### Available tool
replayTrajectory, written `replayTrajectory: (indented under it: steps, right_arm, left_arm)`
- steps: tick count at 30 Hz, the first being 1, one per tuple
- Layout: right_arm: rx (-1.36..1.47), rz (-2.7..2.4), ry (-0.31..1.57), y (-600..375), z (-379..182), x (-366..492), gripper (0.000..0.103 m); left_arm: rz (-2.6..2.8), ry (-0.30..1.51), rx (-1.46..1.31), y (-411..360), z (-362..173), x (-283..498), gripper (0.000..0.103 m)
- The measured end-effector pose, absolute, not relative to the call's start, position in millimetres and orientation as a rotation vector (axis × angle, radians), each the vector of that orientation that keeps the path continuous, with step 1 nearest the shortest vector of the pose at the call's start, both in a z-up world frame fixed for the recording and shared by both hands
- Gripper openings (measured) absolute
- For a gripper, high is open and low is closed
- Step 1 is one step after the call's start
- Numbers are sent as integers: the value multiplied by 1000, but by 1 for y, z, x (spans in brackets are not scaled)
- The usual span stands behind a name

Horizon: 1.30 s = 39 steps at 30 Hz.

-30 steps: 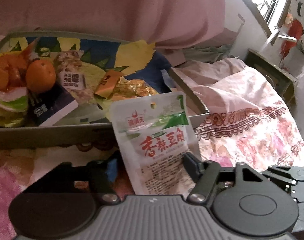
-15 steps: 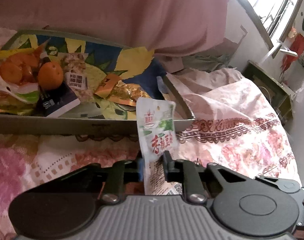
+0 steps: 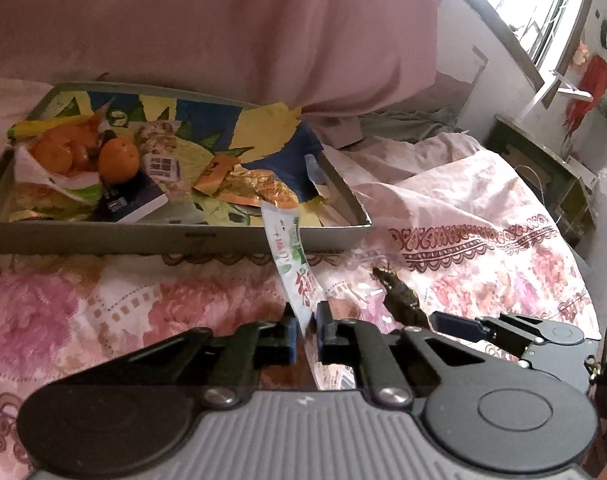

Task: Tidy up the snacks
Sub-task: 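Carry the held packet up and over into the cartoon tray with both tools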

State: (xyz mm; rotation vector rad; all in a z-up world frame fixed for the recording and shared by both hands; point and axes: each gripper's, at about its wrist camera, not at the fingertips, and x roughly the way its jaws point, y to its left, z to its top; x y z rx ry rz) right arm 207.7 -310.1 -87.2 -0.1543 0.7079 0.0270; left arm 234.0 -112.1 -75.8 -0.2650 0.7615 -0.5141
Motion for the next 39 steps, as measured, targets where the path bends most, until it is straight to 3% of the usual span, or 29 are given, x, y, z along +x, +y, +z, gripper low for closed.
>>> replayTrajectory:
  steps: [16,39]
  right_arm:
    - [-113,41,577,-306,-78,202,49]
    - [-124,52,551,-303,-78,200,49]
  left_arm:
    - [-493,709,-290,-107,-54,233,6]
    - [-501,675,-328,-96,-41,243,5]
